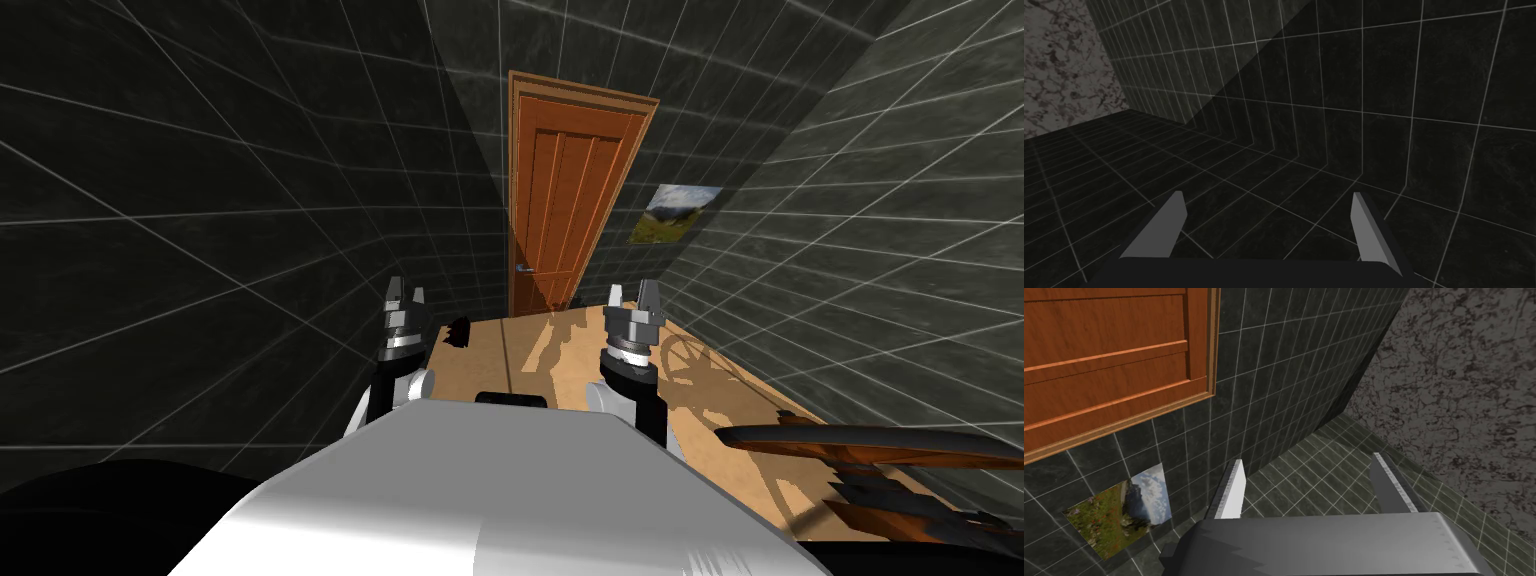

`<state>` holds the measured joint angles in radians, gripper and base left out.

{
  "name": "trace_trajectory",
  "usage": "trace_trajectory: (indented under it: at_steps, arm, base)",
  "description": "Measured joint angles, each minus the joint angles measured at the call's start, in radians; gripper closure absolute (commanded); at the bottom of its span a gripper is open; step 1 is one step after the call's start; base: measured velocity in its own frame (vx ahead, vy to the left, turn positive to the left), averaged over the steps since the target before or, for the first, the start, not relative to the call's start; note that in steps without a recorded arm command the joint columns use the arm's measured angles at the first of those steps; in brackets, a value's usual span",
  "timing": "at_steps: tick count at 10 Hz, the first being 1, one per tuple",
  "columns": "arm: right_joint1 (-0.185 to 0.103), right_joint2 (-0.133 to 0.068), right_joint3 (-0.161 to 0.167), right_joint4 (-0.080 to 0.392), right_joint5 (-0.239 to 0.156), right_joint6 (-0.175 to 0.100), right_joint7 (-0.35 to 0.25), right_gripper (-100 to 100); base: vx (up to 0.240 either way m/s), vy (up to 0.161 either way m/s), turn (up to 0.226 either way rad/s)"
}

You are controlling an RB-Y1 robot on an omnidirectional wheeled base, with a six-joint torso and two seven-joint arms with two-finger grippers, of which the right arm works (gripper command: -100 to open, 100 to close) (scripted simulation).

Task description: Pull the door open

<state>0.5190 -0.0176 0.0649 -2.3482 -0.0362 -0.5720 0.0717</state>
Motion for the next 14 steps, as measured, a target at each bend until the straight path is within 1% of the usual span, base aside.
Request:
trace_trajectory:
  at_steps: [1, 2, 3, 5, 6, 7, 9, 11, 12, 14]
  arm:
    - [-0.003, -0.005, -0.006, 0.014, -0.003, -0.003, -0.002, -100]
    - [-0.013, -0.010, -0.013, 0.045, -0.006, -0.013, -0.005, -100]
    - [-0.027, -0.011, -0.016, 0.070, -0.005, -0.015, -0.004, -100]
    - [-0.041, -0.018, -0.023, 0.116, -0.007, -0.018, -0.004, -100]
    - [-0.046, -0.023, -0.029, 0.140, -0.010, -0.024, -0.006, -100]
    - [-0.063, -0.027, -0.037, 0.173, -0.012, -0.029, -0.008, -100]
    - [-0.097, -0.033, -0.051, 0.233, -0.016, -0.030, -0.009, -100]
    - [-0.116, -0.040, -0.063, 0.303, -0.019, -0.050, -0.012, -100]
    - [-0.127, -0.039, -0.065, 0.330, -0.019, -0.052, -0.010, -100]
    - [-0.151, -0.047, -0.080, 0.387, -0.024, -0.058, -0.012, -100]
  base:
    - [0.056, -0.006, 0.119]
    - [0.068, -0.014, 0.068]
    - [0.093, -0.010, 0.117]
    - [0.096, -0.006, 0.093]
    - [0.083, -0.002, 0.075]
    - [0.077, -0.006, 0.094]
    - [0.079, -0.007, 0.104]
    - [0.078, -0.007, 0.118]
    - [0.088, -0.016, 0.119]
    - [0.079, -0.024, 0.081]
